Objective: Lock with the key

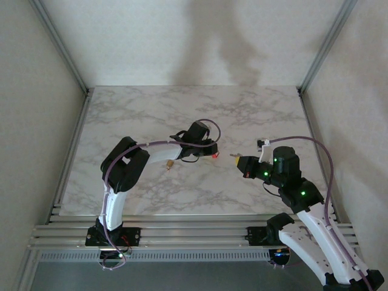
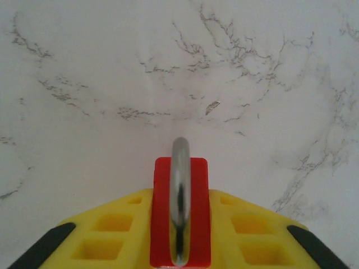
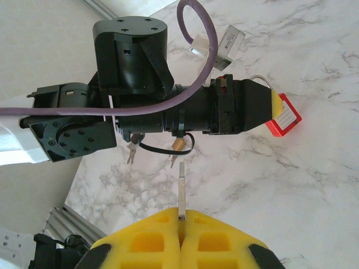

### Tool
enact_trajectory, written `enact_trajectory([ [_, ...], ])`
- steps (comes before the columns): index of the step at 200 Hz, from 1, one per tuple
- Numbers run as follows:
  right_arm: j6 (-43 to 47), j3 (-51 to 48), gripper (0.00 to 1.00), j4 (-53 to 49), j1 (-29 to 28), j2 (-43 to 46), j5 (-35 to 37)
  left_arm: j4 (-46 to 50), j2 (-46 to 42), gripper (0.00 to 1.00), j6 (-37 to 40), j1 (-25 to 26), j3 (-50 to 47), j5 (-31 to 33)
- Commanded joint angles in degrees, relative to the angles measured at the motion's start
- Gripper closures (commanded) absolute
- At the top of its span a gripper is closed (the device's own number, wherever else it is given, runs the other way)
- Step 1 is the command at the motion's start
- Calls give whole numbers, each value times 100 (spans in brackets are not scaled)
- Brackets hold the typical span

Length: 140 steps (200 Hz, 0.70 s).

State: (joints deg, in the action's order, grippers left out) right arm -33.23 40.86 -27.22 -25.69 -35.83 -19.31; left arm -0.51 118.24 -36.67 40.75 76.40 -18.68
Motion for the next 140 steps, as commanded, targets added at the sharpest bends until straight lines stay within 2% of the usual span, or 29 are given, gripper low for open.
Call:
enact_trajectory([
  [1,-28,-91,100,153,33,6,-58,87,172,69,159,-50,164,2],
  [140,-91,-110,100,209,38,-61,-160,296,429,58,334,-358,427,154],
])
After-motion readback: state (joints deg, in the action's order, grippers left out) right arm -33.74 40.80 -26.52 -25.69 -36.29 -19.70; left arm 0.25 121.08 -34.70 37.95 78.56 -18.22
